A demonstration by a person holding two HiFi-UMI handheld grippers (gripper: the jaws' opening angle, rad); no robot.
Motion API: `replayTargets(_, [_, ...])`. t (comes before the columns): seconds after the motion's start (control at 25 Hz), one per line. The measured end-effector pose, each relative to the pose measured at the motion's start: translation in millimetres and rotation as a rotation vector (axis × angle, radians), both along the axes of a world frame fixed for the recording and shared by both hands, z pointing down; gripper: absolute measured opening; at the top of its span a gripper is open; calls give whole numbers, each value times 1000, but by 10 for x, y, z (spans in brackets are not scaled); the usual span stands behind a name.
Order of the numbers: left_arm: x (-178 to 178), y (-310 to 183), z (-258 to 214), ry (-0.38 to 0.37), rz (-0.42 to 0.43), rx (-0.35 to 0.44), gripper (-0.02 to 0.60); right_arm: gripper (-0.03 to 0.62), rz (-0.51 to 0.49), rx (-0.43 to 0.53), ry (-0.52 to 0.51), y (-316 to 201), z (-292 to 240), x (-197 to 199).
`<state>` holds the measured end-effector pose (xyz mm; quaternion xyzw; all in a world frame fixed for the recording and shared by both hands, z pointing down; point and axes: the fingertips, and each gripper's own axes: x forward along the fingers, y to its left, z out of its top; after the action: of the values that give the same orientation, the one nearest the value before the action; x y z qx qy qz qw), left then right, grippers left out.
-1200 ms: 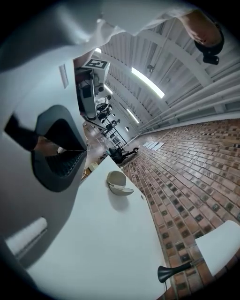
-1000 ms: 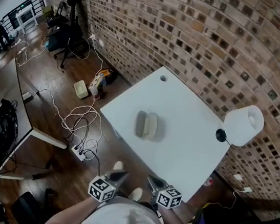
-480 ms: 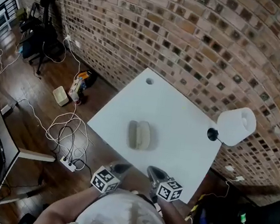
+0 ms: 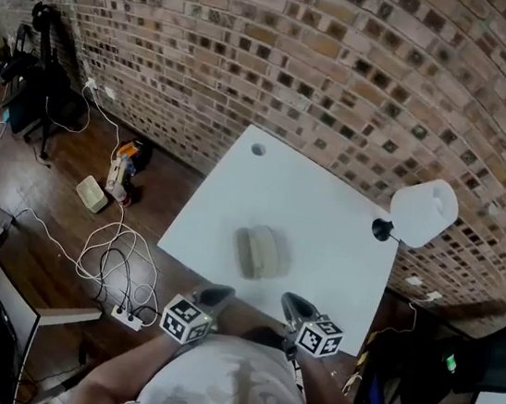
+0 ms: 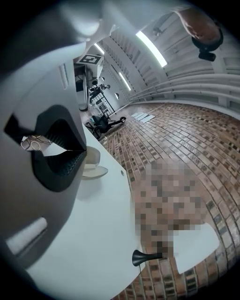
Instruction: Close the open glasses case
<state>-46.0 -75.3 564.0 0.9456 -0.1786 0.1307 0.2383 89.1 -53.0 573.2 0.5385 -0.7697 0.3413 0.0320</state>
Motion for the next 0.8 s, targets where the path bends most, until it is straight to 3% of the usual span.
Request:
replayTargets(0.24, [-208, -279, -16, 34, -78, -23, 3, 9, -15, -22, 21, -156, -47, -177])
replayTargets(0.44, [-212, -217, -28, 63, -77, -27, 3, 8, -49, -48, 48, -285, 3, -255])
replayTargets(0.8, [-460, -405, 57, 35, -141, -48, 4, 9, -119, -46, 60, -405, 92, -456])
